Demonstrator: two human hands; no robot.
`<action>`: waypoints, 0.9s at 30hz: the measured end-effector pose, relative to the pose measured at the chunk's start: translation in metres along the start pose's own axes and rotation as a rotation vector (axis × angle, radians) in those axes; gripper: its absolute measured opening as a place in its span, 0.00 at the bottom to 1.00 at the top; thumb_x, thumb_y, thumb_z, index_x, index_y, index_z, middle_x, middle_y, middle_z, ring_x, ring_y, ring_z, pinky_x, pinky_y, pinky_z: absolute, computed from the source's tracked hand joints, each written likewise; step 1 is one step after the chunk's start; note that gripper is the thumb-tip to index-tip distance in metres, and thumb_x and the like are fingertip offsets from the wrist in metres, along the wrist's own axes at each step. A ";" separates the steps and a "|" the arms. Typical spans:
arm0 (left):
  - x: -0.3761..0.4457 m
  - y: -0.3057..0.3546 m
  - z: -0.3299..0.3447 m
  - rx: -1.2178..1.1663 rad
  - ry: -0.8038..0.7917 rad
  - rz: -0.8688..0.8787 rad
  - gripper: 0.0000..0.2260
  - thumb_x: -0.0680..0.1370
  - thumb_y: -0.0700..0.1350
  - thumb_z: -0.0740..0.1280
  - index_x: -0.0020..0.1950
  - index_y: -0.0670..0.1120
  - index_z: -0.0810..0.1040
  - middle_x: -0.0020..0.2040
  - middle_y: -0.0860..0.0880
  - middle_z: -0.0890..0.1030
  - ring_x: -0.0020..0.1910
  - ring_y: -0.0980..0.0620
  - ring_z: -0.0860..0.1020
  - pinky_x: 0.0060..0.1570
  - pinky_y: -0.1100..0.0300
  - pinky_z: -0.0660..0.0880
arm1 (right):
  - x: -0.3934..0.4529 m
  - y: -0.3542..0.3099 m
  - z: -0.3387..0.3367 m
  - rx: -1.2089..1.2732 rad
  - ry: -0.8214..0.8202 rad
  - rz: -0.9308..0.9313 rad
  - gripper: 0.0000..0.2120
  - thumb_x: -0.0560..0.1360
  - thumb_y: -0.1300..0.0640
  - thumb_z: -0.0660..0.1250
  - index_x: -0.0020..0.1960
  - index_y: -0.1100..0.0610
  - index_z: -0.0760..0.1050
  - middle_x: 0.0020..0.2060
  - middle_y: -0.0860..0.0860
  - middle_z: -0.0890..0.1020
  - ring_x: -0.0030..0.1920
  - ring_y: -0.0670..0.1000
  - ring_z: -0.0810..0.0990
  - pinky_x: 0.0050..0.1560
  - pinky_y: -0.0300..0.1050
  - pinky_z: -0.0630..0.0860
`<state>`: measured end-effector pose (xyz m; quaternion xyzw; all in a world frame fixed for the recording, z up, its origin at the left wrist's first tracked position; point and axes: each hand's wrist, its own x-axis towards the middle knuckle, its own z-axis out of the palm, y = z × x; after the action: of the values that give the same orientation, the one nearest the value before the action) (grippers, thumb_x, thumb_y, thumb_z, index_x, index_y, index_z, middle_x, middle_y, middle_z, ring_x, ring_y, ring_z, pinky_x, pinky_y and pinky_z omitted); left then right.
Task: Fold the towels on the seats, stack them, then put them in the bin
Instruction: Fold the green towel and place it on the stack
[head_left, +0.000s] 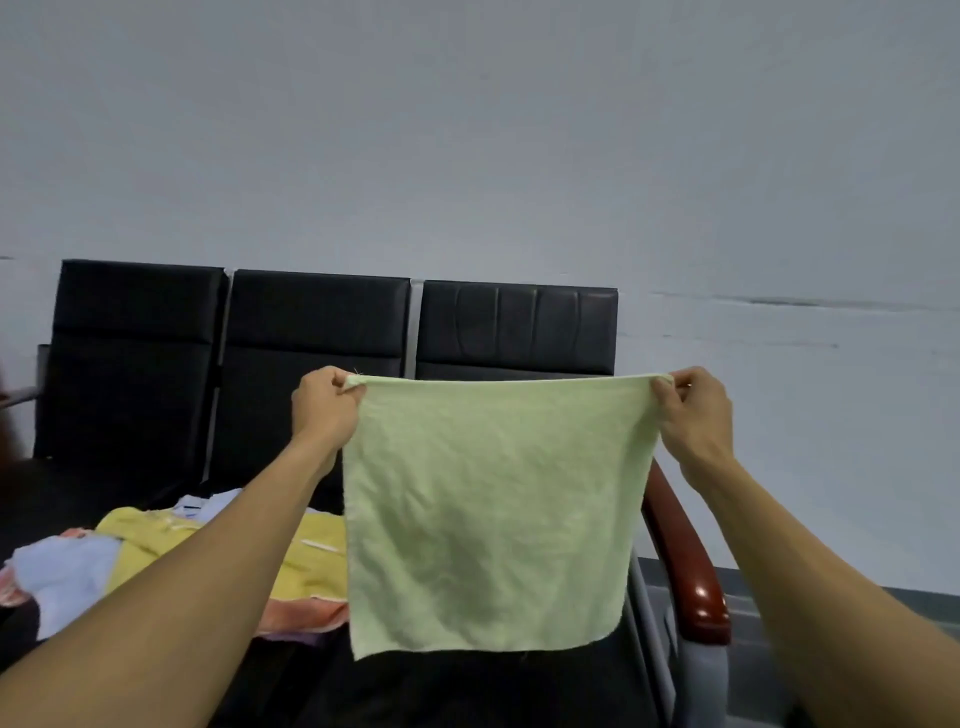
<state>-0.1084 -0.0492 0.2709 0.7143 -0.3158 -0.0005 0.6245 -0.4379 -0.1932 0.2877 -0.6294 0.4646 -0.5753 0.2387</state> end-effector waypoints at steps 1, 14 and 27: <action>-0.002 0.000 -0.001 0.024 -0.022 0.025 0.03 0.81 0.41 0.66 0.49 0.44 0.78 0.48 0.47 0.80 0.42 0.52 0.76 0.36 0.58 0.69 | -0.002 0.000 -0.001 0.011 -0.004 0.008 0.06 0.81 0.58 0.63 0.51 0.61 0.74 0.39 0.46 0.75 0.45 0.51 0.75 0.47 0.47 0.71; -0.046 -0.020 -0.014 0.235 -0.193 0.101 0.04 0.84 0.41 0.58 0.53 0.44 0.72 0.50 0.45 0.76 0.42 0.49 0.73 0.34 0.56 0.64 | -0.052 0.020 -0.028 -0.048 -0.019 0.033 0.07 0.83 0.57 0.57 0.54 0.61 0.69 0.47 0.51 0.74 0.45 0.50 0.72 0.47 0.46 0.68; -0.047 -0.132 0.066 0.376 -0.321 -0.050 0.09 0.82 0.41 0.61 0.51 0.38 0.78 0.48 0.40 0.80 0.51 0.39 0.75 0.44 0.51 0.67 | -0.058 0.143 0.032 -0.221 -0.080 0.128 0.06 0.83 0.56 0.60 0.51 0.59 0.70 0.41 0.48 0.75 0.39 0.46 0.73 0.47 0.48 0.71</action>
<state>-0.1130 -0.0842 0.1202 0.8162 -0.3878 -0.0707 0.4224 -0.4467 -0.2159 0.1322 -0.6432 0.5546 -0.4788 0.2226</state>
